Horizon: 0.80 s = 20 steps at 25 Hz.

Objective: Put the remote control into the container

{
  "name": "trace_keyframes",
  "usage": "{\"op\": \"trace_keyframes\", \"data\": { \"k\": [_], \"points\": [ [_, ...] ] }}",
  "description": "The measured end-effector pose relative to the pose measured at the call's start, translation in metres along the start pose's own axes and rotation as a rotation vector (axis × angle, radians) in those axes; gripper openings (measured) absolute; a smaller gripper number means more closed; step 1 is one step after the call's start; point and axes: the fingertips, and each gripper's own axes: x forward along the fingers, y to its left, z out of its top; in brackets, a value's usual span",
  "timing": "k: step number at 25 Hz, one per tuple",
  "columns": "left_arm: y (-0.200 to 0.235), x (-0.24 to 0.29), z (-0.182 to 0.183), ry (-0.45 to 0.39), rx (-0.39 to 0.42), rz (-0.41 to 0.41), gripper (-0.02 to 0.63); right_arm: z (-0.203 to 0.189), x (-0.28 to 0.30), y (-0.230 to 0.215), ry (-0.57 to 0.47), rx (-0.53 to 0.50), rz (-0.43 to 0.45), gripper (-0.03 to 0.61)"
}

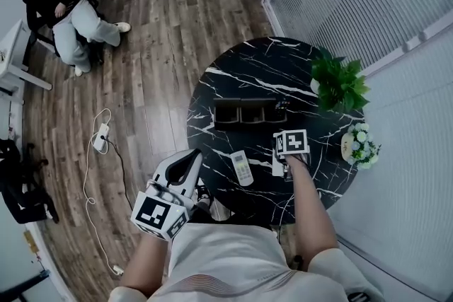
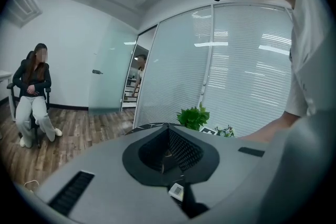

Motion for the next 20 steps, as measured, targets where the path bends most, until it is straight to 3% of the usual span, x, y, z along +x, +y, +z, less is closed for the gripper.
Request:
{"op": "trace_keyframes", "data": {
  "k": [5,12,16,20],
  "points": [
    [0.003,0.004,-0.004,0.005,-0.011,-0.008,0.009,-0.006,0.019,-0.002,0.071,0.036,-0.018,0.293],
    [0.004,0.006,-0.004,-0.003,-0.014,-0.028,0.009,-0.002,0.022,-0.004,0.077,0.031,-0.029,0.289],
    [0.0,0.008,-0.002,-0.004,-0.009,-0.044,0.009,0.0,0.007,-0.002,0.012,0.0,-0.021,0.281],
    [-0.002,0.007,0.0,-0.008,-0.003,-0.054,0.009,0.009,-0.027,0.004,-0.134,-0.033,-0.018,0.278]
  ]
}}
